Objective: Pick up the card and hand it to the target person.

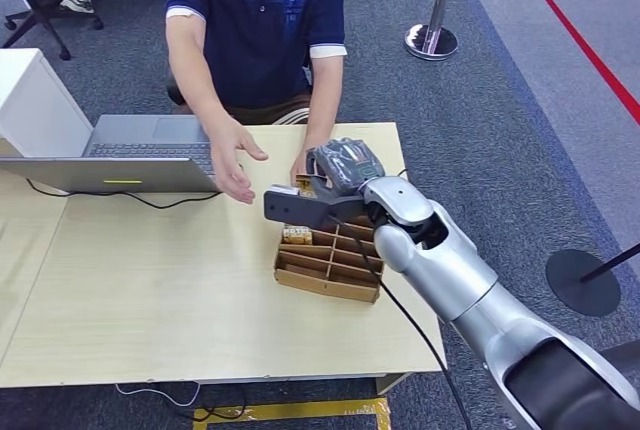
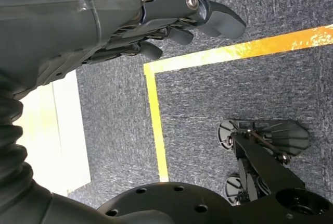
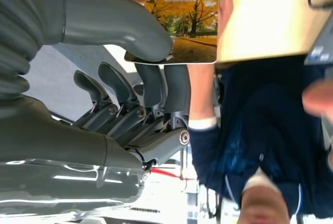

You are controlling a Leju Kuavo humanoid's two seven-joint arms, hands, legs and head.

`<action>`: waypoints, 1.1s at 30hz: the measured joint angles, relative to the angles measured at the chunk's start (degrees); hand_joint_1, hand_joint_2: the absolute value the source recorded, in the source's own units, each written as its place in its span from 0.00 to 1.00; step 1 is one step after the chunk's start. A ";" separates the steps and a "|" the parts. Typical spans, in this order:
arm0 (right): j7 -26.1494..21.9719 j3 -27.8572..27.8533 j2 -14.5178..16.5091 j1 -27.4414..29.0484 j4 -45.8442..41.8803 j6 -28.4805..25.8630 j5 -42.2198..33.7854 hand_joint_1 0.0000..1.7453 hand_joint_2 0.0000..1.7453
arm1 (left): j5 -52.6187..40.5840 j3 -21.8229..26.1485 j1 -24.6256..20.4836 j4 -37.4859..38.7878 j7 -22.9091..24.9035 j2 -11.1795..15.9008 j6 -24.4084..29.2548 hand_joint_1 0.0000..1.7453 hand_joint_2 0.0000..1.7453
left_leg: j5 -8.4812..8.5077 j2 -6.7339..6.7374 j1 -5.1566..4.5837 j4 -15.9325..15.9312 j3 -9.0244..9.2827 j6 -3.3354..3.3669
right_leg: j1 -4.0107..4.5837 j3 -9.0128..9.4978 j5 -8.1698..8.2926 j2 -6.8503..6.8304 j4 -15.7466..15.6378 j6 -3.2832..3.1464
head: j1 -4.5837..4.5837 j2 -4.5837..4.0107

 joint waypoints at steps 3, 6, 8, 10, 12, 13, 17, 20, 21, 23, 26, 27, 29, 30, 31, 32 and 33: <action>0.75 -0.98 -0.21 -1.27 -2.19 0.45 0.03 0.88 1.00 | -0.01 0.00 -0.01 0.00 -0.03 0.00 0.00 0.00 1.00 | 0.00 0.00 0.00 0.00 0.00 0.00 | 0.00 0.00 0.01 0.00 0.00 -0.01 | -0.01 0.00; 1.19 -1.80 -0.32 -2.69 -3.95 0.95 0.09 0.88 1.00 | -0.04 0.00 -0.02 0.00 -0.01 0.00 0.00 0.00 1.00 | 0.00 0.00 0.00 0.00 0.00 0.00 | 0.00 0.00 0.01 0.00 0.00 -0.01 | -0.01 0.00; 1.34 -2.34 -0.36 -3.18 -4.89 1.11 0.13 0.88 1.00 | -0.07 0.00 -0.03 0.00 0.03 0.00 0.00 0.00 1.00 | 0.00 0.00 0.00 0.00 0.00 0.00 | 0.00 0.00 0.01 0.00 0.00 -0.01 | 0.00 0.00; 1.42 -2.64 -0.40 -3.46 -5.58 1.18 0.14 0.88 1.00 | -0.09 0.00 -0.04 0.00 0.06 0.00 0.00 0.00 1.00 | 0.00 0.00 0.00 0.00 0.00 0.00 | 0.00 0.00 0.01 0.00 0.00 -0.01 | 0.00 0.00; 1.49 -2.86 -0.43 -3.60 -6.11 1.20 0.15 0.88 1.00 | -0.21 0.00 -0.04 0.00 0.10 0.00 -0.01 0.00 1.00 | 0.00 0.00 0.00 0.00 0.00 0.00 | 0.00 0.00 0.01 0.00 0.00 -0.01 | -0.01 0.00; 1.53 -3.08 -0.43 -3.63 -6.36 1.25 0.15 0.88 1.00 | -0.39 0.00 -0.04 0.00 0.14 0.00 -0.03 0.00 1.00 | 0.00 0.00 0.00 0.00 0.00 0.00 | 0.00 0.00 0.01 0.00 0.00 -0.01 | -0.01 0.00; 1.21 -4.37 -0.34 -4.31 -6.97 2.90 -0.98 0.88 1.00 | -1.60 0.00 -0.08 0.00 0.43 0.00 -0.21 0.00 1.00 | 0.00 0.00 0.00 0.00 -0.01 0.00 | 0.00 0.00 0.01 0.01 0.00 -0.01 | 0.00 0.00; 0.55 -5.33 0.13 -5.65 -6.84 4.49 -2.23 0.88 1.00 | -1.95 0.00 -0.12 0.00 0.63 0.00 -0.26 0.00 1.00 | 0.00 0.01 0.00 0.00 0.00 0.00 | 0.00 0.00 0.01 0.01 0.00 -0.01 | 0.00 0.00; 0.31 -5.44 0.39 -6.06 -6.67 4.86 -2.61 0.88 1.00 | -2.01 0.00 -0.13 0.00 0.65 0.00 -0.26 0.00 1.00 | 0.00 0.01 0.00 0.00 0.00 0.00 | 0.01 0.00 0.01 0.01 0.00 -0.01 | 0.00 0.00; -0.28 -5.47 1.01 -6.47 -6.07 5.22 -3.46 0.88 1.00 | -2.12 0.00 -0.15 0.00 0.75 0.00 -0.28 0.00 1.00 | 0.00 0.00 0.01 0.00 0.00 0.00 | 0.01 0.00 0.01 0.01 0.00 -0.01 | 0.00 0.00; -1.32 -5.44 1.98 -6.45 -4.61 4.86 -4.76 0.88 1.00 | -2.23 0.00 -0.17 0.00 1.13 0.00 -0.32 0.00 1.00 | 0.00 0.00 0.01 0.00 -0.01 0.00 | 0.02 -0.01 0.01 0.01 0.01 -0.01 | 0.00 0.00; -1.64 -5.43 2.31 -6.37 -4.09 4.64 -5.19 0.88 1.00 | -2.35 0.00 -0.18 0.00 1.27 0.00 -0.33 0.00 1.00 | 0.00 0.00 0.01 0.00 -0.01 0.00 | 0.02 -0.01 0.01 0.01 0.01 -0.01 | 0.00 0.00; -2.21 -5.42 3.13 -6.03 -3.08 3.95 -6.09 0.88 1.00 | -2.74 0.00 -0.19 0.00 1.43 0.00 -0.33 0.00 1.00 | 0.00 0.01 0.01 0.00 -0.01 0.00 | 0.02 -0.01 0.01 0.01 0.01 -0.01 | 0.00 0.00; -2.42 -5.41 3.61 -5.76 -2.63 3.51 -6.52 0.88 1.00 | -2.92 0.00 -0.20 0.00 1.46 0.00 -0.33 0.00 1.00 | 0.00 0.01 0.01 0.00 -0.01 0.00 | 0.02 -0.01 0.01 0.02 0.01 -0.01 | 0.00 0.00; -2.60 -5.41 4.12 -5.43 -2.19 3.03 -6.91 0.88 1.00 | -3.05 0.00 -0.21 0.00 1.46 0.00 -0.33 0.00 1.00 | 0.00 0.01 0.01 0.00 0.00 0.00 | 0.01 -0.01 0.01 0.02 0.01 -0.01 | 0.01 0.00; -2.73 -5.41 4.64 -5.08 -1.77 2.60 -7.26 0.88 1.00 | -3.12 0.00 -0.22 0.00 1.46 0.00 -0.33 0.00 1.00 | 0.00 0.01 0.01 0.00 0.00 0.00 | 0.02 -0.01 0.01 0.02 0.00 -0.01 | 0.00 0.00; -2.80 -5.41 5.15 -4.70 -1.41 2.21 -7.53 0.88 1.00 | -3.16 0.00 -0.23 0.00 1.45 0.00 -0.33 0.00 1.00 | 0.00 0.01 0.01 0.00 0.00 0.00 | 0.02 -0.01 0.01 0.02 0.00 -0.01 | 0.00 0.00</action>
